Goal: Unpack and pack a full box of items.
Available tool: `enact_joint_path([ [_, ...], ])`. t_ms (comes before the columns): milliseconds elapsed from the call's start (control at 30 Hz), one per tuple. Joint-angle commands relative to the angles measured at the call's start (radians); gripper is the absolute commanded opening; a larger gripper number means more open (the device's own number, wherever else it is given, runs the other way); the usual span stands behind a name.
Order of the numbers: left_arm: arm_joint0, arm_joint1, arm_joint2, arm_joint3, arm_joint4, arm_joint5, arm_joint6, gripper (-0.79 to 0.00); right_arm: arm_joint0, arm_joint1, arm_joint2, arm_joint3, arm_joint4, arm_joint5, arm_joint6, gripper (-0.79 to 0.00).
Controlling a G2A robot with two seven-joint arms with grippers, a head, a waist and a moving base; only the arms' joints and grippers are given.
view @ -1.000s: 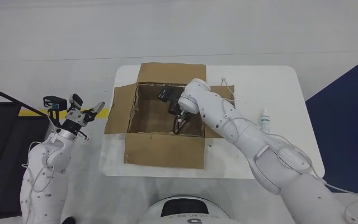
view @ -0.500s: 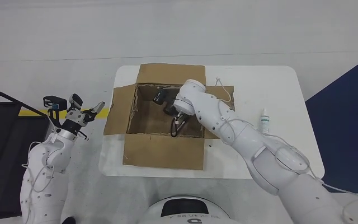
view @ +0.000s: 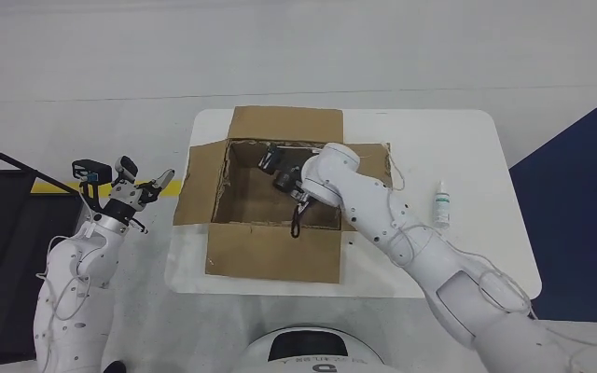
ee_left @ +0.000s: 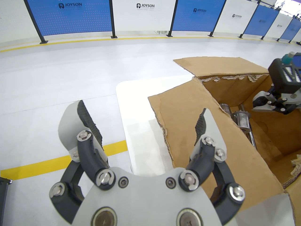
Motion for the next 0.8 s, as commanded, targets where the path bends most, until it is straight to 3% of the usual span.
enact_joint_path([
  [0, 0.0, 0.0, 0.0, 0.0, 0.0, 0.0, 0.0, 0.0, -0.013, 0.005, 0.016, -0.002, -0.009, 0.004, 0.006, -0.785],
  [67, 0.0, 0.0, 0.0, 0.0, 0.0, 0.0, 0.0, 0.0, -0.019, 0.007, 0.028, 0.003, -0.006, 0.002, 0.0, -0.742],
  [233, 0.0, 0.0, 0.0, 0.0, 0.0, 0.0, 0.0, 0.0, -0.006, 0.001, 0.038, 0.051, 0.034, -0.022, -0.011, -0.739],
  [333, 0.0, 0.0, 0.0, 0.0, 0.0, 0.0, 0.0, 0.0, 0.007, -0.005, 0.035, 0.073, 0.065, -0.047, -0.025, -0.662],
  [767, 0.0, 0.0, 0.0, 0.0, 0.0, 0.0, 0.0, 0.0, 0.08, -0.045, -0.002, 0.222, 0.113, -0.038, -0.035, -0.625],
])
